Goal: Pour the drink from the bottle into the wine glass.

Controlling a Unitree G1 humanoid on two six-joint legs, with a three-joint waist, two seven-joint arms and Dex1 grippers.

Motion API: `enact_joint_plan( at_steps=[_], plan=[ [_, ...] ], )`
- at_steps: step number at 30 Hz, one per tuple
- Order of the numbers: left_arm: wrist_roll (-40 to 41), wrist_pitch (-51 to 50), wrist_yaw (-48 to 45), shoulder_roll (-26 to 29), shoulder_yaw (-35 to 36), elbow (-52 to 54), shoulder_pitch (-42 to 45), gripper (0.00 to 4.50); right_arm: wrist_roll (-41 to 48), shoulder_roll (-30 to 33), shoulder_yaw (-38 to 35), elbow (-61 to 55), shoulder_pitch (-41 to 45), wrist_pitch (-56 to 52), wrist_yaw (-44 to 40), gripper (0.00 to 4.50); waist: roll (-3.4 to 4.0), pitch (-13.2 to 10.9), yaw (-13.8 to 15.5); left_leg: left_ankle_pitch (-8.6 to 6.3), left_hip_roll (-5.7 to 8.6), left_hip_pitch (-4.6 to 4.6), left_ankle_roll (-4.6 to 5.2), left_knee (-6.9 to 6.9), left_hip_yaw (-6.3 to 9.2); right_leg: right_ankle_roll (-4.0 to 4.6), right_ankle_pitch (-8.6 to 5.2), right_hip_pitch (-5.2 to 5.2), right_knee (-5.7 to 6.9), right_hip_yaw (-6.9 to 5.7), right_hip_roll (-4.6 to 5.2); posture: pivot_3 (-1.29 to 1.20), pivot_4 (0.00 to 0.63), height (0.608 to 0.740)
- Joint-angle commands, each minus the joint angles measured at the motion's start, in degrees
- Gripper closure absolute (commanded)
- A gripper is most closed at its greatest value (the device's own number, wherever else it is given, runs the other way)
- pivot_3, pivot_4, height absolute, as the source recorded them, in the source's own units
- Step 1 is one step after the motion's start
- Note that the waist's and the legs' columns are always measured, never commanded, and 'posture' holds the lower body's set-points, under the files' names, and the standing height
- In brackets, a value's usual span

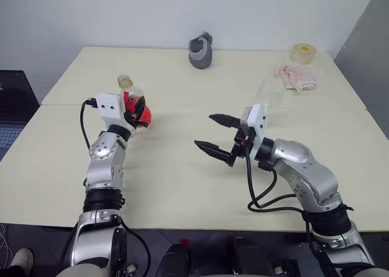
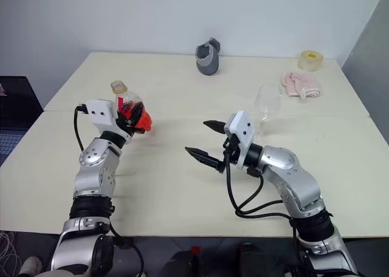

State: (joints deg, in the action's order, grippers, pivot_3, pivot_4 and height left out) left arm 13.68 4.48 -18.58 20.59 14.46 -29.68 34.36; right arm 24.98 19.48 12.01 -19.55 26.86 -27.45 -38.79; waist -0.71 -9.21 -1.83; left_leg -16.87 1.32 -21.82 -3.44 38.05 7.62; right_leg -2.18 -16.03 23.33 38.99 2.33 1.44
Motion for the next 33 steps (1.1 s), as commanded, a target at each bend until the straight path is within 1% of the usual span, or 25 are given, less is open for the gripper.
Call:
enact_joint_plan(
  at_steps=[1, 6, 10, 16, 17, 22, 30, 33],
  plan=[
    [-1.0, 6.0, 1.3, -0.1, 1.0, -4.5, 2.5, 3.18, -0.8, -0.7, -0.1, -0.5, 1.7, 1.9, -0.5, 0.02, -0.02, 0.0, 0.0, 0.00, 0.00, 0.00, 0.00, 0.00, -0.01, 0.00, 0.00, 0.01, 0.00, 0.01, 0.02, 0.00, 0.150, 0.740],
    [-2.0, 11.0, 1.5, -0.9, 0.6, -11.9, 2.8, 3.18, -0.9, -1.1, -0.6, -0.9, 1.7, 1.2, -0.1, 0.02, -0.03, 0.0, 0.0, 0.00, 0.02, 0.01, 0.00, 0.00, 0.01, 0.00, 0.00, 0.02, 0.01, 0.00, 0.05, 0.00, 0.150, 0.740],
    [-2.0, 13.7, 0.8, -1.4, 0.4, -15.8, 2.4, 2.04, -0.9, -0.9, -0.7, -1.5, 1.2, 0.7, 0.3, 0.00, -0.03, 0.0, 0.0, 0.00, 0.01, 0.03, 0.00, -0.01, 0.01, 0.00, 0.00, 0.03, 0.06, 0.01, 0.04, 0.00, 0.150, 0.740],
    [-1.7, 14.4, 1.3, -1.5, 0.6, -16.0, 2.3, 0.15, -0.9, -0.4, -1.2, -2.3, 0.5, 0.4, 0.9, 0.00, -0.04, 0.0, -0.1, 0.00, 0.00, 0.04, 0.01, -0.01, 0.01, 0.00, 0.00, 0.03, 0.06, 0.01, 0.03, 0.00, 0.150, 0.740],
    [-1.5, 14.2, 1.2, -1.5, 0.6, -15.5, 1.9, 0.03, -0.9, -0.4, -1.2, -2.5, 0.4, 0.4, 1.1, 0.00, -0.04, 0.0, -0.1, 0.00, 0.00, 0.04, 0.01, -0.02, 0.01, 0.00, 0.00, 0.03, 0.06, 0.01, 0.03, 0.00, 0.150, 0.740],
    [-0.4, 11.8, 1.4, -1.6, 1.0, -9.1, -2.2, 0.03, -0.7, -0.1, -1.5, -3.6, -1.1, 0.3, 1.6, 0.00, -0.04, 0.0, -0.2, 0.00, -0.01, 0.04, 0.01, -0.02, 0.01, 0.00, 0.00, 0.03, 0.07, 0.02, 0.03, 0.00, 0.150, 0.740],
    [1.5, 1.5, 4.3, -2.4, 1.1, 12.3, -13.8, 0.03, -0.4, -0.2, -1.8, -5.2, -3.4, 0.1, 2.5, 0.00, -0.04, 0.0, -0.1, 0.00, -0.05, 0.04, 0.01, -0.03, 0.05, 0.00, 0.01, 0.03, 0.07, 0.03, 0.05, 0.00, 0.150, 0.740],
    [3.1, -4.0, 4.3, -2.1, 1.0, 22.4, -20.6, 0.03, -0.4, 0.4, -2.1, -6.6, -5.5, -0.3, 3.1, 0.00, -0.04, 0.1, -0.1, -0.01, -0.08, 0.04, 0.02, -0.04, 0.04, 0.00, 0.00, 0.02, 0.05, 0.04, 0.14, 0.00, 0.150, 0.740]
  ],
)
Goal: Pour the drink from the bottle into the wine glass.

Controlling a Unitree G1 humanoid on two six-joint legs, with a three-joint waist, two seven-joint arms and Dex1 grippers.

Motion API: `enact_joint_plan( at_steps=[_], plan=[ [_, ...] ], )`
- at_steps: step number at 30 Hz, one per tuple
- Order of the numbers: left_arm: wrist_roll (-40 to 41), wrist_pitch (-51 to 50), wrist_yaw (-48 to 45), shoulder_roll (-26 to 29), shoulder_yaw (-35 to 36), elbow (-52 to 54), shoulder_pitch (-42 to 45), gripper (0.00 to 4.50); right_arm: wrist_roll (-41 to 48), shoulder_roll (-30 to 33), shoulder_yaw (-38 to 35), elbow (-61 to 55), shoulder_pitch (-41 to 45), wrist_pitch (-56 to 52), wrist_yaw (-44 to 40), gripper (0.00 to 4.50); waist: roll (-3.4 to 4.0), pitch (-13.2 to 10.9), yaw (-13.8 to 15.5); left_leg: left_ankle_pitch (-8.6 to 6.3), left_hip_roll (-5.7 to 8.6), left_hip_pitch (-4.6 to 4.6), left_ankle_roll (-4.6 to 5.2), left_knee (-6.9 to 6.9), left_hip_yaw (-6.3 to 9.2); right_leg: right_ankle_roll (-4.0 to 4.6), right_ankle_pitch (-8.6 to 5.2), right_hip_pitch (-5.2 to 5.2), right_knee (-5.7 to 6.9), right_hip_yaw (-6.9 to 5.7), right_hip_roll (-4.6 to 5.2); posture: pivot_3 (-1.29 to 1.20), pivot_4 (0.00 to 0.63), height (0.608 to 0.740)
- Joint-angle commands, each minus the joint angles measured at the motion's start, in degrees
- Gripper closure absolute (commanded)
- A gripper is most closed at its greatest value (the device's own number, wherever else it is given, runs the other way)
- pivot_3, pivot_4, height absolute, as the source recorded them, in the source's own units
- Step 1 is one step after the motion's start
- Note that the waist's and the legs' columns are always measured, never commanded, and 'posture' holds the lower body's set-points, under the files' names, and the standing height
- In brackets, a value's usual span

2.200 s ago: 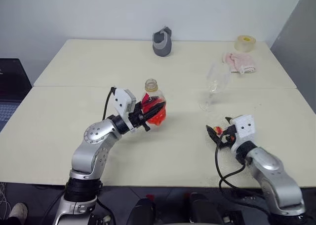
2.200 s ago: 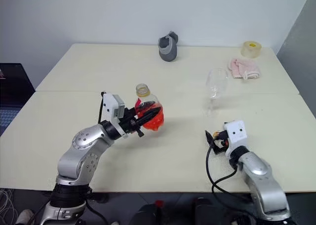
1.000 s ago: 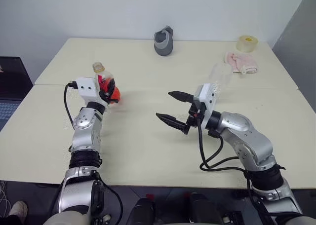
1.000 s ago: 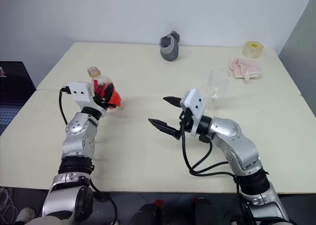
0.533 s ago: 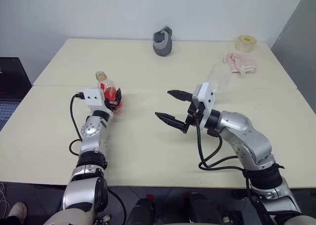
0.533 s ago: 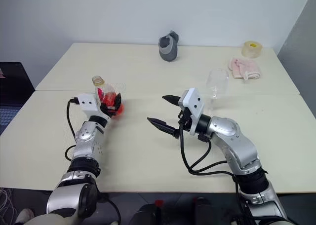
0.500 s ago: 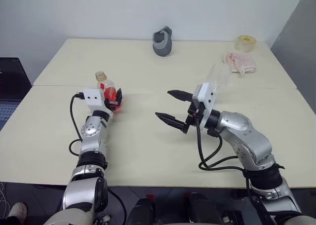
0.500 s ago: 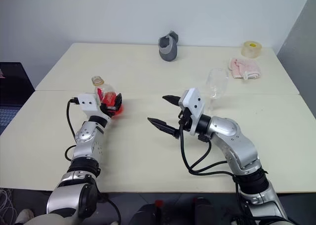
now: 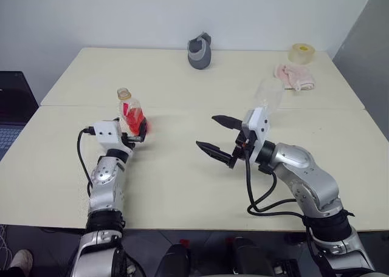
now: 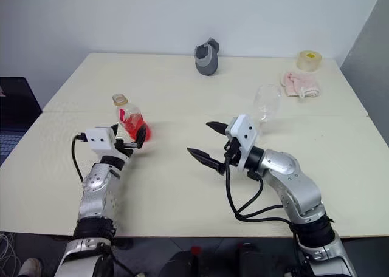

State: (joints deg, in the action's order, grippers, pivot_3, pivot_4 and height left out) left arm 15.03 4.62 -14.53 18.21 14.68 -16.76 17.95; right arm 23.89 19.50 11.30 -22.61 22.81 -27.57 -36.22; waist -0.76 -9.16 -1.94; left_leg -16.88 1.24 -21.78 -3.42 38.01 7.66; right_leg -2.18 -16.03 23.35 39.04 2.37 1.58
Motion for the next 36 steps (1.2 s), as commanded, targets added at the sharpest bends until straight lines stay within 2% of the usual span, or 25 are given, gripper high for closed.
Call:
enact_joint_plan(
  at_steps=[1, 5, 8, 13, 18, 24, 36],
  plan=[
    [2.3, -6.2, -0.1, 0.6, 0.6, 13.2, -6.7, 0.03, 0.7, 0.6, -1.6, -4.2, -2.3, -0.5, 0.9, 0.00, 0.00, 0.0, 0.0, 0.00, 0.00, 0.00, 0.00, -0.01, 0.00, 0.00, 0.00, 0.00, 0.00, 0.00, 0.06, 0.00, 0.150, 0.740],
    [5.5, -14.5, -2.3, 1.8, -0.4, 26.9, -16.6, 0.03, 0.5, 1.7, -2.9, -6.6, -6.9, -1.5, 2.4, 0.00, 0.00, 0.0, 0.1, -0.06, -0.04, 0.00, 0.11, -0.03, 0.00, 0.00, 0.00, -0.02, -0.02, 0.00, 0.13, 0.00, 0.150, 0.740],
    [9.3, -20.9, -5.1, 3.6, -1.7, 37.9, -22.8, 0.03, -2.7, 2.5, -5.4, -5.0, -10.8, -2.8, 7.4, 0.00, -0.01, 0.0, 0.2, -0.09, -0.06, 0.04, 0.15, -0.03, 0.01, -0.01, -0.01, -0.11, -0.04, -0.01, 0.13, 0.00, 0.150, 0.740],
    [16.6, -29.2, -11.5, 8.3, -3.4, 45.7, -21.5, 0.03, -13.2, 4.0, -6.5, 5.3, -11.3, 2.6, 14.4, 0.00, -0.01, 0.0, 0.4, -0.08, 0.07, 0.07, 0.15, -0.02, -0.16, -0.03, -0.01, -0.17, -0.03, -0.05, 0.00, 0.00, 0.150, 0.740],
    [22.9, -34.3, -17.3, 12.8, -3.7, 48.4, -17.7, 0.03, -15.6, 0.9, -9.4, 15.0, -7.8, 6.1, 19.0, 0.00, 0.03, 0.0, -0.2, -0.07, -0.02, 0.12, 0.12, -0.07, -0.36, -0.01, -0.01, -0.13, -0.01, 0.05, -0.25, 0.00, 0.150, 0.740],
    [26.0, -35.9, -22.7, 15.5, -4.5, 48.8, -16.0, 0.03, -15.4, -1.6, -13.0, 23.8, -1.7, 9.7, 20.4, 0.00, 0.05, 0.0, -0.6, -0.08, -0.07, 0.20, 0.14, -0.10, -0.53, 0.00, 0.00, -0.13, 0.01, 0.14, -0.29, 0.00, 0.150, 0.740],
    [23.5, -33.8, -27.6, 16.7, -5.9, 43.5, -12.0, 0.03, -16.1, -6.8, -14.3, 39.9, 8.3, 16.7, 21.7, 0.00, 0.07, 0.0, -0.7, -0.08, -0.05, 0.19, 0.15, -0.09, -0.57, 0.01, 0.00, -0.13, 0.01, 0.17, -0.28, 0.00, 0.150, 0.740]
  ],
)
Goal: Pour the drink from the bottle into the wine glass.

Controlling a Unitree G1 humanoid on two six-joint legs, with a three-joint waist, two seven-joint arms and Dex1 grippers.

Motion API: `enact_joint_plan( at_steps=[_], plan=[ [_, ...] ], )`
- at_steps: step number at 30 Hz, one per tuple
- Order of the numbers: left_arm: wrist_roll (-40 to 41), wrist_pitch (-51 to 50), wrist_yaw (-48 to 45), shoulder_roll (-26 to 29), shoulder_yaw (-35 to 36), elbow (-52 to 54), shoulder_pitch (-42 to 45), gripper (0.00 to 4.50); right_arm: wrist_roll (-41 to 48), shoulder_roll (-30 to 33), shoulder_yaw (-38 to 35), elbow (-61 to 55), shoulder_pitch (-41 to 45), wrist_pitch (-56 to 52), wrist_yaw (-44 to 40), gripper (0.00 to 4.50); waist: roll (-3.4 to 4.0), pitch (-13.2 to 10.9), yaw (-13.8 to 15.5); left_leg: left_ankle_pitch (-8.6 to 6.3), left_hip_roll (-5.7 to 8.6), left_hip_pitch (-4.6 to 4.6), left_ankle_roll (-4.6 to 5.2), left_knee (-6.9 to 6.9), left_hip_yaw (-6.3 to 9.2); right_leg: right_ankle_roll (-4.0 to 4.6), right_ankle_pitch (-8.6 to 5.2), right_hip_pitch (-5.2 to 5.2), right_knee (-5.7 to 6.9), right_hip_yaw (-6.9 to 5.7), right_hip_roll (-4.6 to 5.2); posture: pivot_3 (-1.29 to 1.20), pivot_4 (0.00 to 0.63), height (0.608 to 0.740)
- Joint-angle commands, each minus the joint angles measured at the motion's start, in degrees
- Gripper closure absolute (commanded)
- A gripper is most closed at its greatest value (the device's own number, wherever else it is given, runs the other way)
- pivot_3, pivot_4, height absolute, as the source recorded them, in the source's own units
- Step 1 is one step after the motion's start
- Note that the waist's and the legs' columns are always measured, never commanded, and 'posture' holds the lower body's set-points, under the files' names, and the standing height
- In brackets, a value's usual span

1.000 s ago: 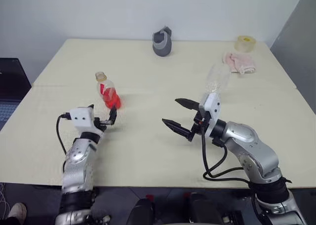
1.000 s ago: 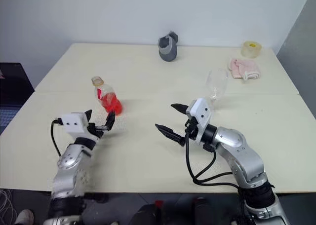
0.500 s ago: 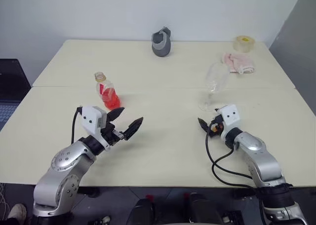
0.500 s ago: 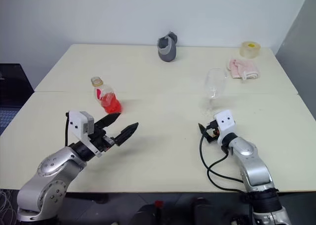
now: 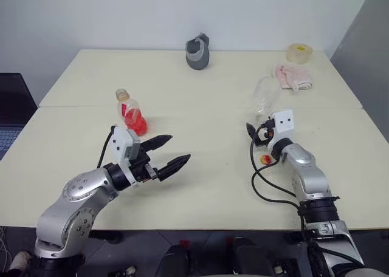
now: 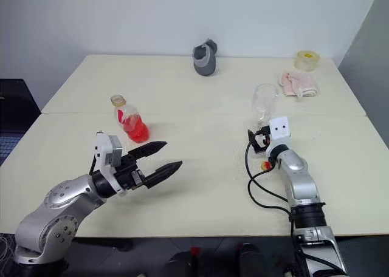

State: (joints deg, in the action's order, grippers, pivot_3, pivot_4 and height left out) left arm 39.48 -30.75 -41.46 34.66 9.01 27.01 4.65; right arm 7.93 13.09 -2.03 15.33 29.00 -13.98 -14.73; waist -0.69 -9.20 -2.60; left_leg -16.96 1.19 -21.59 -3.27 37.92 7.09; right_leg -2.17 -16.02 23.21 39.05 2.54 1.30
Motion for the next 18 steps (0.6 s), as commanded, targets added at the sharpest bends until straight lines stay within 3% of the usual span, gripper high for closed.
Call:
enact_joint_plan(
  at_steps=[1, 5, 7, 18],
  plan=[
    [-1.3, 1.7, -0.5, 0.0, -0.2, -0.7, 1.7, 0.03, -0.3, -0.6, -0.9, 3.3, 2.7, 3.9, 0.2, 0.00, 0.00, 0.0, -0.1, 0.00, 0.00, 0.00, 0.00, 0.00, 0.00, 0.00, 0.00, 0.00, 0.00, 0.00, 0.00, 0.00, 0.150, 0.740],
    [-1.9, 2.1, -0.7, -0.5, -0.5, -1.0, 2.1, 0.03, -0.3, -1.9, -1.5, 9.9, 6.2, 7.4, 0.7, 0.00, 0.01, 0.0, -0.3, 0.00, 0.00, 0.00, 0.00, 0.00, -0.01, 0.00, 0.00, 0.01, -0.01, 0.01, 0.00, 0.00, 0.150, 0.740],
    [-2.0, 2.2, -0.6, -0.5, -0.5, -0.7, 2.0, 0.00, -0.9, -1.8, -1.5, 12.0, 7.0, 8.8, 1.0, 0.39, 0.02, 0.0, -0.4, 0.00, -0.01, 0.00, 0.00, -0.01, 0.00, 0.00, 0.00, 0.01, 0.00, 0.00, 0.00, 0.00, 0.150, 0.740],
    [-1.8, 2.3, 1.1, -1.2, 0.7, 1.6, -0.9, 0.00, -1.2, -1.3, -0.2, 10.3, 6.3, 11.3, -2.3, 4.29, 0.02, 0.0, -0.5, -0.01, -0.02, -0.01, 0.01, -0.01, 0.01, 0.00, 0.00, 0.02, 0.00, 0.01, 0.01, 0.00, 0.150, 0.740]
  ],
)
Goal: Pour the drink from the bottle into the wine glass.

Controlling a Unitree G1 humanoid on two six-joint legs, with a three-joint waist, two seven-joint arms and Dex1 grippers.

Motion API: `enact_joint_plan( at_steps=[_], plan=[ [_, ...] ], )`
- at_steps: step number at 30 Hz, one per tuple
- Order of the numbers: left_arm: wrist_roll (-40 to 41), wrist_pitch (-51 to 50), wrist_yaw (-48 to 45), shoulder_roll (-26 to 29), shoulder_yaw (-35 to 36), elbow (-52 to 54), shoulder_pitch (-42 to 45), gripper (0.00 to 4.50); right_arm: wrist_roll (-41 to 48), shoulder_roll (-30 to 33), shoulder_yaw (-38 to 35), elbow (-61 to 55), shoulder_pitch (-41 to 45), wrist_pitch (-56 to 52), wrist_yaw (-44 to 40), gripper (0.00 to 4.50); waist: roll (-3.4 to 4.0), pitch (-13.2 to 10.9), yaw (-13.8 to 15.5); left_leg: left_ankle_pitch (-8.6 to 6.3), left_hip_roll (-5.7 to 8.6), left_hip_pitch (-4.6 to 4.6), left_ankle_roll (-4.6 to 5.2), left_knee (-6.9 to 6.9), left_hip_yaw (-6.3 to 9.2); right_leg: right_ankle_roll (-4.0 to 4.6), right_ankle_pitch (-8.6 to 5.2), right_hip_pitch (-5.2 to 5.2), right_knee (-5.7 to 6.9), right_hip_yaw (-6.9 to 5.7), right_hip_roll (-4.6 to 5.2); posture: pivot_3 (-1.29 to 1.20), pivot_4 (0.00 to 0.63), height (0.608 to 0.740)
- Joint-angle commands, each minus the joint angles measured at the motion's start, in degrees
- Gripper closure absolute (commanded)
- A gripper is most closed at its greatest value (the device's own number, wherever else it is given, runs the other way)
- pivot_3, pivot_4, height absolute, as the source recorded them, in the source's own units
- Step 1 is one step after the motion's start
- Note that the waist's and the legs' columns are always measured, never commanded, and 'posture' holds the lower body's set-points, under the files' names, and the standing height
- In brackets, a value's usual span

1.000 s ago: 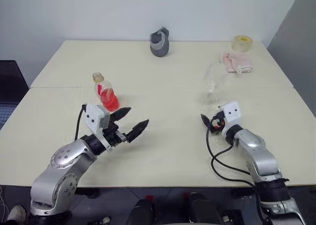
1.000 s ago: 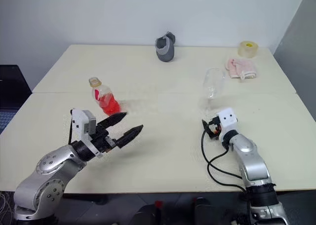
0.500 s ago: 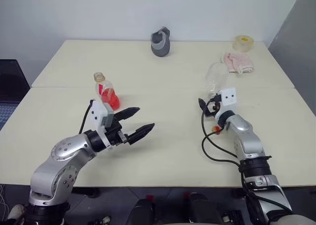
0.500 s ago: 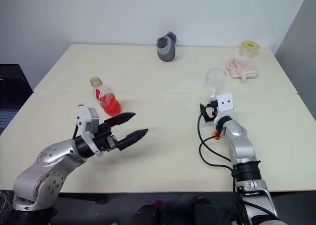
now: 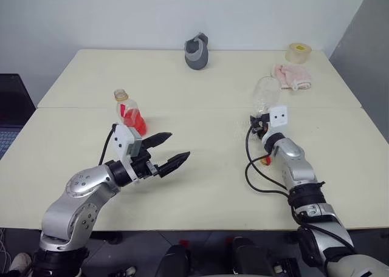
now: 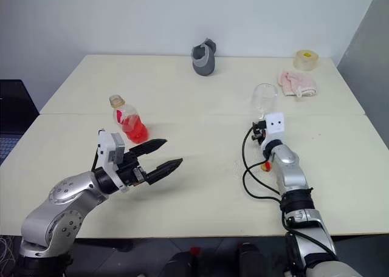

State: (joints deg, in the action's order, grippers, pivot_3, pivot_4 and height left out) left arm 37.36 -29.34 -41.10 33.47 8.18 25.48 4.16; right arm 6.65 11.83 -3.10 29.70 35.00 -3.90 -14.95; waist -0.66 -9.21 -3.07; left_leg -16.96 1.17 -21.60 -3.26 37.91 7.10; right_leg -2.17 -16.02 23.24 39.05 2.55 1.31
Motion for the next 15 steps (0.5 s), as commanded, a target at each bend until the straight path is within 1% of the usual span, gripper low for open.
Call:
enact_joint_plan(
  at_steps=[1, 4, 6, 8, 12, 15],
  plan=[
    [0.6, 0.7, 1.0, 0.2, 2.1, 3.5, -1.2, 0.00, 0.4, -0.4, 1.6, -5.3, 0.2, 0.8, -3.2, 4.37, 0.01, 0.0, -0.1, 0.00, 0.00, 0.00, 0.00, 0.00, 0.00, 0.00, 0.00, 0.00, 0.00, 0.00, 0.00, 0.00, 0.150, 0.740],
    [1.9, -1.0, 2.3, 0.5, 4.5, 5.4, -5.5, 0.00, 1.1, -1.9, 4.2, -9.4, 0.3, -2.2, -6.7, 4.36, 0.05, 0.0, -0.6, 0.00, -0.04, -0.01, 0.00, -0.02, -0.01, 0.00, 0.00, 0.05, 0.01, 0.04, 0.00, 0.00, 0.150, 0.740],
    [2.9, -1.9, 3.9, 0.3, 6.9, 8.5, -10.8, 0.00, 0.6, -3.4, 7.7, -12.9, 0.9, -3.2, -9.5, 4.36, 0.07, 0.0, -1.1, -0.01, -0.13, 0.02, 0.01, -0.06, 0.04, 0.01, 0.00, 0.09, 0.02, 0.12, -0.02, 0.00, 0.150, 0.740],
    [3.6, -2.3, 5.3, -0.1, 8.6, 10.9, -14.1, 0.00, 0.6, -4.7, 9.7, -14.8, 1.7, -4.1, -11.1, 4.36, 0.10, -0.1, -1.1, -0.02, -0.56, 0.00, 0.00, -0.07, 0.05, 0.01, 0.00, 0.11, 0.00, 0.14, -0.01, 0.00, 0.150, 0.740],
    [3.7, -1.8, 8.5, -1.7, 11.9, 14.0, -20.4, 0.00, 0.5, -7.5, 11.5, -14.0, 3.8, -4.8, -12.1, 4.36, 0.11, -0.1, -0.5, -0.04, -0.59, 0.00, 0.04, -0.04, 0.01, 0.07, 0.04, 0.07, -0.01, 0.00, -0.14, 0.00, 0.150, 0.740],
    [2.1, -0.5, 10.2, -3.7, 14.5, 15.7, -27.1, 0.00, -0.3, -9.2, 12.6, -10.5, 5.1, -4.2, -12.8, 4.36, 0.11, -0.1, -0.2, -0.04, -0.58, 0.01, 0.02, -0.05, -0.02, 0.07, 0.04, 0.06, -0.05, 0.03, -0.14, 0.00, 0.150, 0.740]
  ],
)
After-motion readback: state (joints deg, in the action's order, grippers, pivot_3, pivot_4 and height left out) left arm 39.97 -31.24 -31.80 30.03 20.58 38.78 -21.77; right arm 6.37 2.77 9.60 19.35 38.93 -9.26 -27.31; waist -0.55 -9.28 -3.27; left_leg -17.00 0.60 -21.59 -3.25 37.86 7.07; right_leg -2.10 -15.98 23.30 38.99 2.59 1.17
